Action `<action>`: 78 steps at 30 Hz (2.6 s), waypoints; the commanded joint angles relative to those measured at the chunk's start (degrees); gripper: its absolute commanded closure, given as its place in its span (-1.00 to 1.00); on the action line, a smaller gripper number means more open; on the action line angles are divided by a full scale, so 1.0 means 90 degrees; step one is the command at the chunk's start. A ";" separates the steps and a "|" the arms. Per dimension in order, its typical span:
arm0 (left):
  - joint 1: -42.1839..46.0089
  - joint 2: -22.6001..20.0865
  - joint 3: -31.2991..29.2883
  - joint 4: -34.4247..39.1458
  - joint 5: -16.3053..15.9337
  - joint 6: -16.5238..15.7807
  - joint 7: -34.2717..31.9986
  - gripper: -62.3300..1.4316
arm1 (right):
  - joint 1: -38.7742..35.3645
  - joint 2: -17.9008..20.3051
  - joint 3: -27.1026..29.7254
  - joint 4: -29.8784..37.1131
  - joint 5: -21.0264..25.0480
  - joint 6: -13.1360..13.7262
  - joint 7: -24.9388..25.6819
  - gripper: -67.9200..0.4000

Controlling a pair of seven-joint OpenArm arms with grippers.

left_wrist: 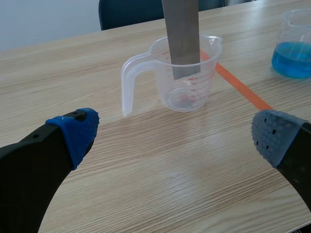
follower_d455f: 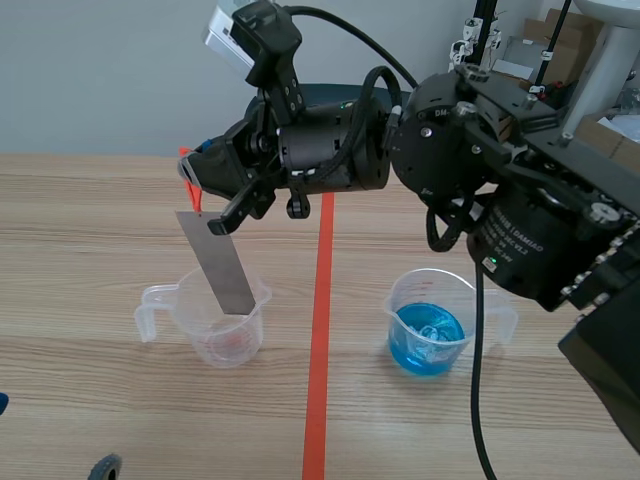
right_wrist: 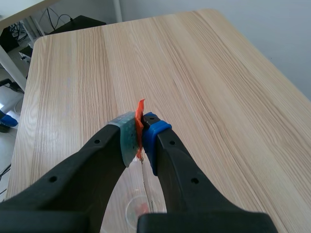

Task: Do the redox reaction experiment. put the plate into the left beaker

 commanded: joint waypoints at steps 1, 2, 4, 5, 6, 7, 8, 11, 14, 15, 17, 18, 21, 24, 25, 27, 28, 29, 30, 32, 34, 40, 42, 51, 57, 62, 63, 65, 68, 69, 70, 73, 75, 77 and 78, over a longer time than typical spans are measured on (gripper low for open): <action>0.0002 -0.0022 0.0007 0.0080 -0.0044 0.0005 -0.0112 -1.00 | 0.0095 -0.0039 0.0005 0.0087 0.0080 0.0029 0.0143 0.98; 0.0002 -0.0022 0.0007 0.0080 -0.0044 0.0005 -0.0109 -1.00 | 0.0095 -0.0039 0.0005 0.0087 0.0080 0.0029 0.0146 0.98; 0.0002 -0.0022 0.0007 0.0080 -0.0044 0.0005 -0.0109 -1.00 | 0.0095 -0.0039 0.0005 0.0087 0.0080 0.0049 0.0170 0.98; 0.0002 -0.0022 0.0007 0.0080 -0.0044 0.0007 -0.0109 -1.00 | 0.0095 -0.0039 0.0002 0.0087 0.0080 0.0049 0.0170 0.98; 0.0002 -0.0022 0.0007 0.0080 -0.0044 0.0007 -0.0109 -1.00 | 0.0095 -0.0039 -0.0012 0.0087 0.0080 0.0049 0.0177 0.98; 0.0002 -0.0022 0.0007 0.0080 -0.0044 0.0007 -0.0109 -1.00 | 0.0095 -0.0036 -0.0044 0.0087 0.0080 0.0049 0.0197 0.98; 0.0002 -0.0022 0.0007 0.0080 -0.0044 0.0007 -0.0109 -1.00 | 0.0095 -0.0036 -0.0078 0.0083 0.0080 0.0049 0.0214 0.98; 0.0002 -0.0022 0.0007 0.0080 -0.0044 0.0007 -0.0112 -1.00 | 0.0095 -0.0039 -0.0228 0.0083 0.0080 0.0049 0.0226 0.98; 0.0002 -0.0022 0.0007 0.0080 -0.0044 0.0007 -0.0109 -1.00 | 0.0095 -0.0036 -0.0386 0.0083 0.0078 0.0049 0.0270 0.98; 0.0002 -0.0022 0.0007 0.0080 -0.0044 0.0007 -0.0109 -1.00 | 0.0095 -0.0036 -0.0430 0.0083 0.0068 0.0049 0.0289 0.98; 0.0002 -0.0022 0.0007 0.0080 -0.0044 0.0007 -0.0109 -1.00 | 0.0092 -0.0036 -0.0503 0.0083 -0.0063 0.0046 0.0379 0.98; 0.0002 -0.0022 0.0007 0.0080 -0.0044 0.0007 -0.0109 -1.00 | 0.0090 -0.0036 -0.0534 0.0083 -0.0143 0.0044 0.0423 0.98; 0.0002 -0.0022 0.0007 0.0080 -0.0044 0.0007 -0.0109 -1.00 | 0.0051 -0.0034 -0.0549 0.0083 -0.0287 0.0041 0.0491 0.98; 0.0002 -0.0024 0.0007 0.0080 -0.0044 0.0007 -0.0109 -1.00 | -0.0007 -0.0034 -0.0549 0.0083 -0.0454 0.0041 0.0576 0.98; 0.0002 -0.0024 0.0007 0.0080 -0.0044 0.0007 -0.0109 -1.00 | -0.0015 -0.0034 -0.0549 0.0083 -0.0500 0.0041 0.0607 0.98; 0.0002 -0.0024 0.0007 0.0080 -0.0044 0.0007 -0.0109 -1.00 | -0.0017 -0.0034 -0.0549 0.0083 -0.0571 0.0041 0.0644 0.98; 0.0002 -0.0024 0.0007 0.0080 -0.0044 0.0007 -0.0109 -1.00 | -0.0017 -0.0034 -0.0549 0.0083 -0.0585 0.0041 0.0680 0.98; 0.0002 -0.0024 0.0007 0.0080 -0.0044 0.0007 -0.0109 -1.00 | -0.0017 -0.0032 -0.0549 0.0083 -0.0585 0.0041 0.0707 0.98; 0.0002 -0.0024 0.0007 0.0080 -0.0044 0.0007 -0.0109 -1.00 | -0.0017 -0.0032 -0.0549 0.0083 -0.0588 0.0041 0.0716 0.98; 0.0002 -0.0024 0.0007 0.0080 -0.0044 0.0007 -0.0109 -1.00 | -0.0017 -0.0029 -0.0549 0.0083 -0.0612 0.0041 0.0746 0.98; 0.0002 -0.0024 0.0007 0.0080 -0.0044 0.0007 -0.0109 -1.00 | -0.0032 -0.0017 -0.0549 0.0083 -0.0687 0.0041 0.0838 0.98; 0.0002 -0.0024 0.0007 0.0080 -0.0044 0.0007 -0.0112 -1.00 | -0.0223 -0.0019 -0.0549 0.0083 -0.1217 0.0041 0.1190 0.98; 0.0002 -0.0024 0.0007 0.0080 -0.0044 0.0007 -0.0112 -1.00 | -0.0299 -0.0019 -0.0549 0.0083 -0.1326 0.0041 0.1270 0.98; 0.0002 -0.0024 0.0007 0.0080 -0.0044 0.0007 -0.0155 -1.00 | -0.0333 -0.0019 -0.0549 0.0083 -0.1418 0.0019 0.1355 0.98; 0.0002 -0.0024 0.0007 0.0080 -0.0046 0.0007 -0.0328 -1.00 | -0.0318 -0.0017 -0.0546 0.0083 -0.1637 -0.0027 0.1358 0.05; 0.0002 -0.0022 0.0007 0.0080 -0.0044 0.0007 -0.0325 -1.00 | -0.0311 0.0015 -0.0546 0.0083 -0.1588 -0.0410 0.1450 -1.00; 0.0002 -0.0022 0.0007 0.0080 -0.0044 0.0007 -0.0325 -1.00 | -0.0311 0.0017 -0.0546 0.0083 -0.1588 -0.0478 0.1450 -1.00; 0.0002 -0.0022 0.0007 0.0080 -0.0044 0.0007 -0.0323 -1.00 | -0.0308 0.0017 -0.0546 0.0083 -0.1615 -0.0486 0.1440 -1.00; 0.0002 -0.0022 0.0007 0.0080 -0.0044 0.0007 -0.0323 -1.00 | -0.0308 0.0015 -0.0546 0.0083 -0.1632 -0.0486 0.1428 -1.00; 0.0002 -0.0022 0.0007 0.0080 -0.0044 0.0007 -0.0323 -1.00 | -0.0308 0.0015 -0.0546 0.0083 -0.1632 -0.0486 0.1428 -1.00; 0.0002 -0.0022 0.0007 0.0080 -0.0044 0.0007 -0.0323 -1.00 | -0.0308 0.0015 -0.0546 0.0083 -0.1632 -0.0486 0.1428 -1.00; 0.0002 -0.0022 0.0007 0.0080 -0.0044 0.0007 -0.0323 -1.00 | -0.0296 0.0015 -0.0546 0.0083 -0.1630 -0.0486 0.1428 -1.00; 0.0002 -0.0022 0.0007 0.0080 -0.0044 0.0007 -0.0323 -1.00 | -0.0294 0.0015 -0.0546 0.0083 -0.1630 -0.0486 0.1428 -1.00; 0.0002 -0.0022 0.0007 0.0080 -0.0044 0.0007 -0.0323 -1.00 | -0.0291 0.0015 -0.0546 0.0083 -0.1630 -0.0486 0.1430 -1.00; 0.0002 -0.0022 0.0007 0.0080 -0.0044 0.0007 -0.0323 -1.00 | -0.0291 0.0015 -0.0546 0.0083 -0.1630 -0.0486 0.1430 -1.00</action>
